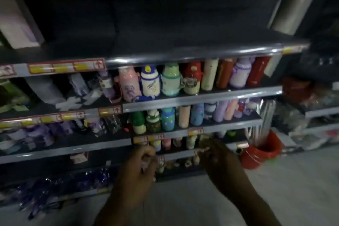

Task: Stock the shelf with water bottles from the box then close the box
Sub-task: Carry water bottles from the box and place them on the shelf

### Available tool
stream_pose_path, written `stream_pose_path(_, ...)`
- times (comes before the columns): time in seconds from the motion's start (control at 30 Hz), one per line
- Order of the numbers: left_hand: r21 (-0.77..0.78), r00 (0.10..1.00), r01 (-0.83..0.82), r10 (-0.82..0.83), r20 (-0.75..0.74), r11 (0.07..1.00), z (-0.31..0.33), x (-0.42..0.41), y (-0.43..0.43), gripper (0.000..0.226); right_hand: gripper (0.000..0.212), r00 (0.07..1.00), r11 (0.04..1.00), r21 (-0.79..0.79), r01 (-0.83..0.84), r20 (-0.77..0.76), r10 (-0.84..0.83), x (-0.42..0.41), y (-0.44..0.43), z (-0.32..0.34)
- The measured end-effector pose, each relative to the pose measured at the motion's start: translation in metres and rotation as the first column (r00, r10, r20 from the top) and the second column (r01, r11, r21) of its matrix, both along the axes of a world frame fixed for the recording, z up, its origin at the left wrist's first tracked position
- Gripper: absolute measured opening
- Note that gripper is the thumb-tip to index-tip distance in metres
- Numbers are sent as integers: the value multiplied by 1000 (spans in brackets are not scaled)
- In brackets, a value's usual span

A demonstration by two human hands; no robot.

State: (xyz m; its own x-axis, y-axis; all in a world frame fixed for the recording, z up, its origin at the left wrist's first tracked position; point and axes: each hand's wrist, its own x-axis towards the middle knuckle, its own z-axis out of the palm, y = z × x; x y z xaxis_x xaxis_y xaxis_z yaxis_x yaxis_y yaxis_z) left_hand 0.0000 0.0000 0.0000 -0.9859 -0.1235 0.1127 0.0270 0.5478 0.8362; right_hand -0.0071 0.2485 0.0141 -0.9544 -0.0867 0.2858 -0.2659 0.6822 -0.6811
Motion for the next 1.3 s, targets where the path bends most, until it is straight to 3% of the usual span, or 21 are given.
stream_pose_path(0.03, -35, 997, 30, -32, -67, 999, 6, -10, 6, 14, 21, 997, 1000, -7, 3, -83, -4, -17, 9, 10)
stream_pose_path(0.13, -179, 982, 93, -120, -146, 979, 31, -34, 40, 8, 20, 992, 999, 6, 48, -116, -47, -23, 42, 31)
stream_pose_path(0.23, -242, 950, 210, -256, -180, 947, 35, -55, 96, 19, 31, 981, 988, 38, 148, -136, -142, -16, 87, 30)
stream_pose_path(0.43, -211, 862, 464, -493, -116, 860, 25, -105, 243, 32, 29, 924, 924, 25, 381, -16, -381, -17, 209, 21)
stream_pose_path(0.63, -232, 665, 720, -746, -37, 654, 33, -131, 434, 29, 38, 749, 751, 83, 655, 59, -660, 2, 351, 18)
stream_pose_path(0.73, -269, 544, 805, -839, -21, 529, 34, -138, 519, 39, 39, 627, 634, 107, 766, 99, -773, 22, 414, 11)
stream_pose_path(0.9, -270, 318, 916, -947, 35, 298, 12, -152, 657, 23, 40, 378, 402, 149, 903, 163, -911, 58, 503, -13)
stream_pose_path(1.17, -303, -240, 916, -964, 111, -263, -19, -141, 883, 29, 39, -146, -94, 236, 967, 216, -965, 105, 619, -28)
stream_pose_path(1.3, -318, -455, 825, -883, 117, -468, -13, -104, 980, 30, 43, -356, -309, 222, 925, 223, -907, 130, 658, -22)
